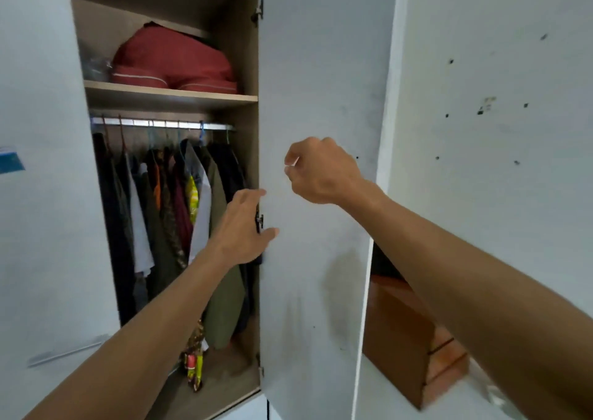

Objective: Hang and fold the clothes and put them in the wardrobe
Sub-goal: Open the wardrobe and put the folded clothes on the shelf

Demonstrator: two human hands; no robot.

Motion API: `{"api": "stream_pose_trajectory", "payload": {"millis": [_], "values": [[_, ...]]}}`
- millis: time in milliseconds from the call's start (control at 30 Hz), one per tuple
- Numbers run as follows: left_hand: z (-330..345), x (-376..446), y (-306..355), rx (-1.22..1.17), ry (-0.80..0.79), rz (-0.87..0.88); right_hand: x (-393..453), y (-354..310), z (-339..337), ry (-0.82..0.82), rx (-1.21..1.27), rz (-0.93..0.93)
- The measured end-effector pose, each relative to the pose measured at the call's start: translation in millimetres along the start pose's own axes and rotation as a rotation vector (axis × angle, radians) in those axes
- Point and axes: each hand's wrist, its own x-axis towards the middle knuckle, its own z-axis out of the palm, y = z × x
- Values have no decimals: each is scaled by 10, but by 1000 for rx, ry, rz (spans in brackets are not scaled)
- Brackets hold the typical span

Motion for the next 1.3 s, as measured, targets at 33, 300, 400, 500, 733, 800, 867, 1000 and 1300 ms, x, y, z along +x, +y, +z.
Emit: {"api": "stream_pose_trajectory", "payload": {"millis": [33, 300, 400, 500, 733, 800, 867, 1000, 1300], "values": [[103, 34, 151, -20, -8, 23, -39, 135, -77, 41, 6, 25], [916, 428, 1049, -165, -63, 12, -111, 1142, -400, 349, 179, 210], [1110, 581, 1181, -206, -52, -39, 39, 1386, -409, 211, 358, 263], [1254, 707, 1282, -190, -41, -91, 180, 1541, -338, 64, 539, 242], [1350, 706, 1302, -185, 0, -180, 407, 1643, -101, 216, 608, 120], [1274, 637, 1237, -204, 74, -176, 441, 1574, -70, 247, 599, 55], [1131, 552, 1107, -218, 108, -169, 466, 1425, -26, 289, 612, -18], [707, 369, 750, -280, 57, -189, 592, 1063, 67, 327, 667, -170], [-255, -199, -157, -243, 76, -331, 1073, -238, 628, 442, 686, -578]]}}
